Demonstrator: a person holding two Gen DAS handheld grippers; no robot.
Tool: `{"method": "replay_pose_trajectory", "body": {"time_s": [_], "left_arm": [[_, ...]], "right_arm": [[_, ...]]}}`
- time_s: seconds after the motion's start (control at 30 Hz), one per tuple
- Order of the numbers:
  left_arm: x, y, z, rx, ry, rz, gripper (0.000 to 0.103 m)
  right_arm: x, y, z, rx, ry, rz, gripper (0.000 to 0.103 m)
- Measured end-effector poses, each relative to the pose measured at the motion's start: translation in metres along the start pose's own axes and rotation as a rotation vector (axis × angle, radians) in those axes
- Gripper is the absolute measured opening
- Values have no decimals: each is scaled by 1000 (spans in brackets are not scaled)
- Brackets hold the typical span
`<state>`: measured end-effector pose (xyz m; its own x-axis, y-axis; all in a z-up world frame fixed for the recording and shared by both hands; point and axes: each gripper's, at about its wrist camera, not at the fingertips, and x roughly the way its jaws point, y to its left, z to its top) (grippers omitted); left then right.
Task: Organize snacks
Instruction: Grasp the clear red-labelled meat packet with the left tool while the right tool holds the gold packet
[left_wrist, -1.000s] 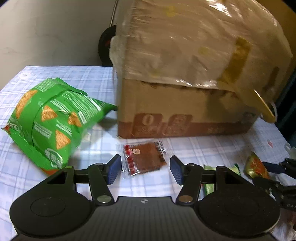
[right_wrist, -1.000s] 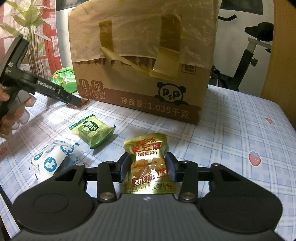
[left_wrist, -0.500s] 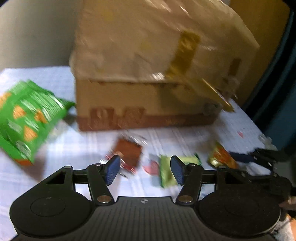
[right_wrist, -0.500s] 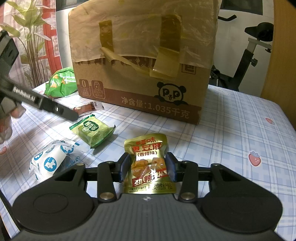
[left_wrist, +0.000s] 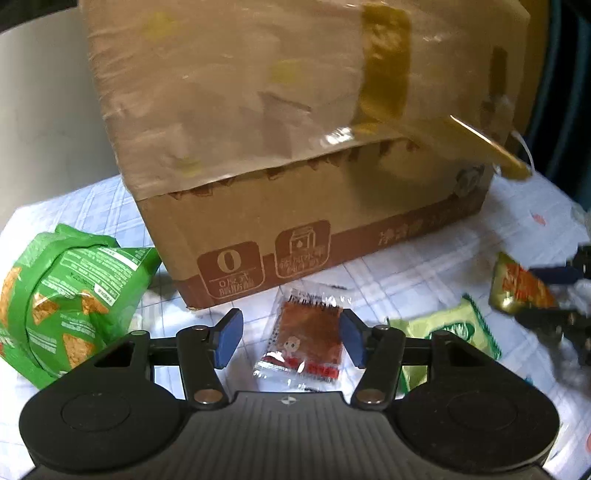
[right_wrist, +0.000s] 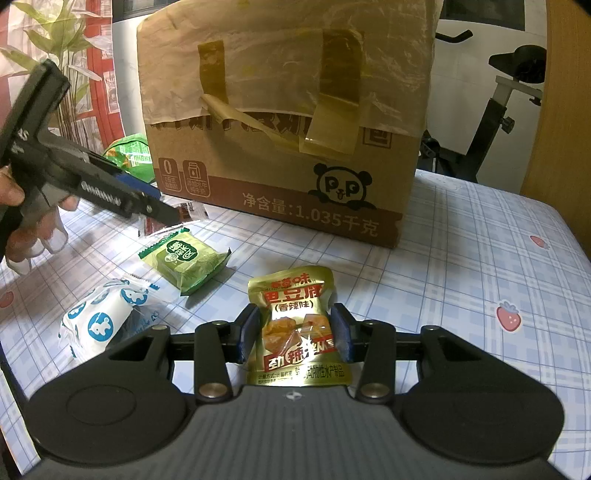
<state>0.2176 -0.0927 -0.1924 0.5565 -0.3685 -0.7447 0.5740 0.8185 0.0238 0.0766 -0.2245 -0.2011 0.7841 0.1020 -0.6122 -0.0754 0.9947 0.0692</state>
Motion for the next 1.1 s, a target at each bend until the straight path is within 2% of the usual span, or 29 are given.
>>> {"method": "replay_pose_trajectory", "body": {"time_s": [0.07,0.23,0.33,0.4,0.43,0.5,0.83,0.93,1.03,1.1], "left_arm": [[6,-1,3,-31,6,-9,61],[16,-6,5,4,5,-11,62],[16,-12,1,20,12,-14,68],[22,-8,-2,0,23,-21,87],[24,-9,-3,13,27,-40,90],[27,-12,-4,25,35,-20,97],[39,-16,0,-12,74,6,99],[31,-11,3,-9,69,-4,91],[23,-7,4,1,57,-13,73],[20,-6,4,-1,54,-15,55]], "right_arm": [[0,0,0,-1,0,-1,46],[0,0,0,0,0,0,46],[0,0,0,-1,-1,-1,46],[-1,0,0,-1,-1,-1,46],[-1,0,-1,0,-1,0,46],[0,0,-1,-1,-1,-1,46],[-1,0,0,-1,-1,0,46],[0,0,0,0,-1,0,46],[-1,0,0,-1,-1,0,46],[-1,0,-1,0,-1,1,46]]}}
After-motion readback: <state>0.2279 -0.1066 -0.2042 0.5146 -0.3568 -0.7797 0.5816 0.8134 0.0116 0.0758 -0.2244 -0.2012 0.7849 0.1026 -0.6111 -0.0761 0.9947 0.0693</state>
